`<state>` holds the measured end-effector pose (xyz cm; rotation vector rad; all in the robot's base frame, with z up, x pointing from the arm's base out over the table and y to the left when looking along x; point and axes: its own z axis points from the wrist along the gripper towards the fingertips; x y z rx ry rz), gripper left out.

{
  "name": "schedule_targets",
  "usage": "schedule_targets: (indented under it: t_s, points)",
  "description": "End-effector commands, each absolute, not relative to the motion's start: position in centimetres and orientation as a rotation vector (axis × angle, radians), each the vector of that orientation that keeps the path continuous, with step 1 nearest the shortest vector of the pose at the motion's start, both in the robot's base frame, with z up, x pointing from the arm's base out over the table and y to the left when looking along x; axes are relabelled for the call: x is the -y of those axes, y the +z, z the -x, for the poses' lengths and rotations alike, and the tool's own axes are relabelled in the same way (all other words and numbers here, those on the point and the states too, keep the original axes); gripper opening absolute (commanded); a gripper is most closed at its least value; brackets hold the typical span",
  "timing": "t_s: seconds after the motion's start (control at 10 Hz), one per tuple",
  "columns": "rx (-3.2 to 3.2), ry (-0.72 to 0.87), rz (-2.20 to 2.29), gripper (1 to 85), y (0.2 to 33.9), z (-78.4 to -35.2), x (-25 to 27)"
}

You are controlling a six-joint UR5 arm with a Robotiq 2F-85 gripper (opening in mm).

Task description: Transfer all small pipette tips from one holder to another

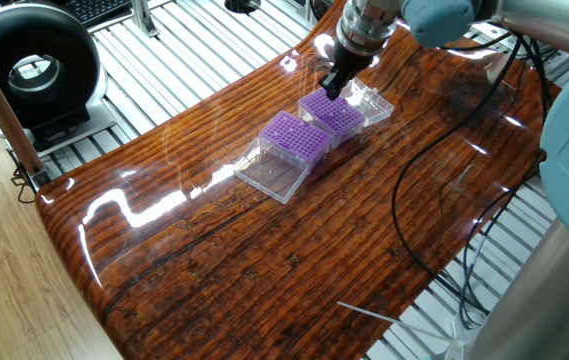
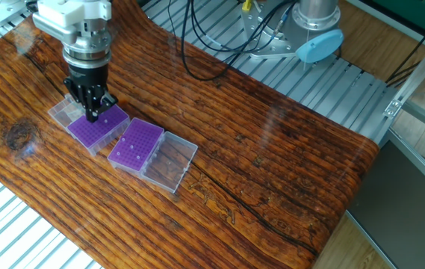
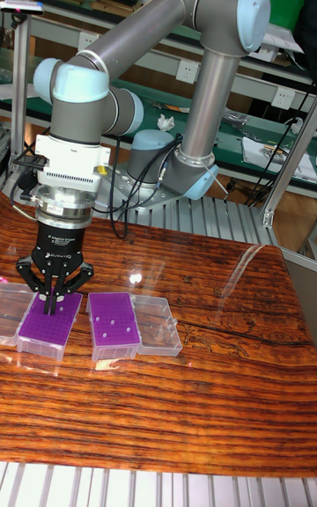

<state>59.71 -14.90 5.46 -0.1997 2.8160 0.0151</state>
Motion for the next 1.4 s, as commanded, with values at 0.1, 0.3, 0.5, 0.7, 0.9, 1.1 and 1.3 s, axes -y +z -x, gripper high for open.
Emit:
schedule_targets:
  t_s: [0.1, 0.3, 0.5, 0.7, 0.9, 1.1, 1.3]
  points:
    - [-2.849, 0.038, 0.244, 5.7, 5.0, -58.8, 14.8]
    - [-2.875, 0.037, 0.289, 16.3, 4.9, -58.0, 15.0]
    - [-2.89, 0.056, 0.307, 21.7, 4.8, -57.6, 14.7]
    - [-2.898, 0.05, 0.309, 22.0, 4.8, -57.4, 14.9]
    - [-2.923, 0.008, 0.301, 22.0, 4.7, -56.8, 15.6]
    - [-2.938, 0.001, 0.288, 22.0, 5.1, -56.3, 15.6]
    - [-2.95, -0.007, 0.27, 21.7, 5.4, -56.1, 15.5]
